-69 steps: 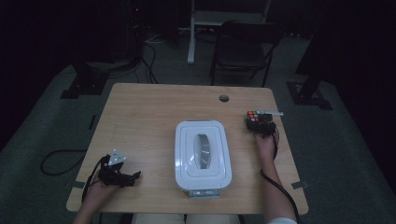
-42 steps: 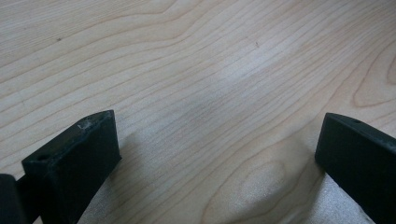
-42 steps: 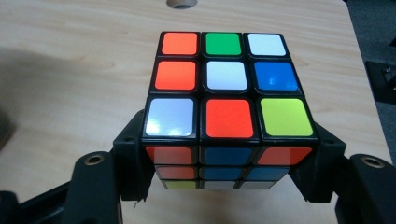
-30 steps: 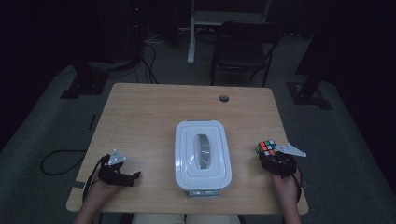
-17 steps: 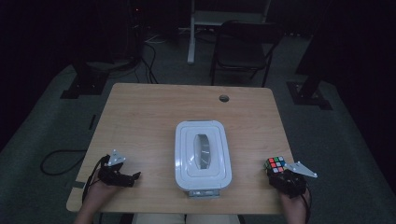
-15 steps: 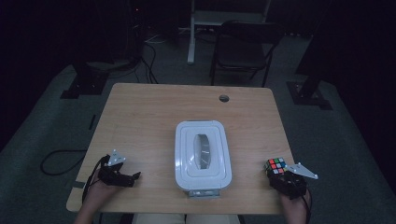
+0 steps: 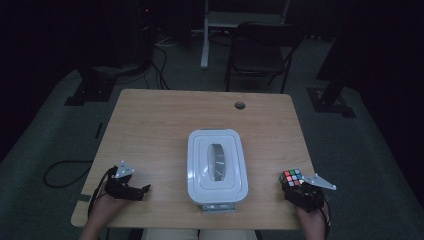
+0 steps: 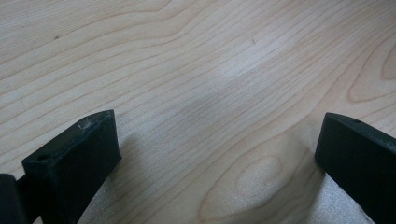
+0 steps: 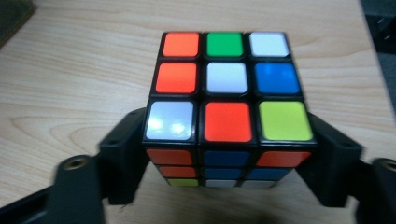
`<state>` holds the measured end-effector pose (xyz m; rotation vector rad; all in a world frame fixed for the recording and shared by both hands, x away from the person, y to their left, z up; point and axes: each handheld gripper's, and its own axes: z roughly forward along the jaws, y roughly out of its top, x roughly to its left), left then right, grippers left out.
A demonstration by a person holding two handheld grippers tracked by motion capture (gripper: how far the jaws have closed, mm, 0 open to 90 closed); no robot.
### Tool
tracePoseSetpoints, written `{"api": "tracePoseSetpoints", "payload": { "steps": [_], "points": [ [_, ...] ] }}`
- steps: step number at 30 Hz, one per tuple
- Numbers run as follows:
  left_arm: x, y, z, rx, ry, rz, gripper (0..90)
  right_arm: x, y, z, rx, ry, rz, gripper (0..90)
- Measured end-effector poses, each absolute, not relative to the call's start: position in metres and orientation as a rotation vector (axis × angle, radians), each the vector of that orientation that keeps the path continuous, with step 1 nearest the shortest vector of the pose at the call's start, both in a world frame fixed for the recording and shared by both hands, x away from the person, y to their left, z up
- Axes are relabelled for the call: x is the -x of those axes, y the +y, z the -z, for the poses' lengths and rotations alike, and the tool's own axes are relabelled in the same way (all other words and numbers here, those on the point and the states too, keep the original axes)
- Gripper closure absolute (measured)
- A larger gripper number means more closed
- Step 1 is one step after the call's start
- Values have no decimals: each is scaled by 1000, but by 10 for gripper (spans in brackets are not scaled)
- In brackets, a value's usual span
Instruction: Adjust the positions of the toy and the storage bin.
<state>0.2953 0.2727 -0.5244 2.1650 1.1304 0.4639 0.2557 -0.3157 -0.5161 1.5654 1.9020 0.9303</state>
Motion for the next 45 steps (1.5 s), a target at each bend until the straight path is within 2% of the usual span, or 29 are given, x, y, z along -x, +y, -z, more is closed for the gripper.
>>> {"api": "tracePoseSetpoints", "payload": {
  "steps": [4, 17, 19, 21, 25, 35, 45],
  "points": [
    [-295, 273, 524, -2165, 1131, -464, 5, -254, -318, 508, -1549, 1874, -941, 171],
    [-295, 273, 524, -2165, 1132, -465, 6, -267, -318, 472, -1503, 1821, -1015, 155],
    [-295, 272, 524, -2164, 1133, -465, 5, -271, -314, 468, -1486, 1824, -1027, 123],
    [-295, 272, 524, -2164, 1133, -466, 5, -276, -310, 464, -1498, 1827, -1043, 178],
    [-295, 272, 524, -2164, 1133, -465, 5, -286, -298, 460, -1467, 1829, -1053, 173],
    [-295, 272, 524, -2164, 1133, -465, 5, -307, -256, 463, -1366, 1927, -1135, 142],
    [-295, 272, 524, -2165, 1133, -465, 5, -316, -228, 484, -1349, 2000, -1196, 141]
  ]
}}
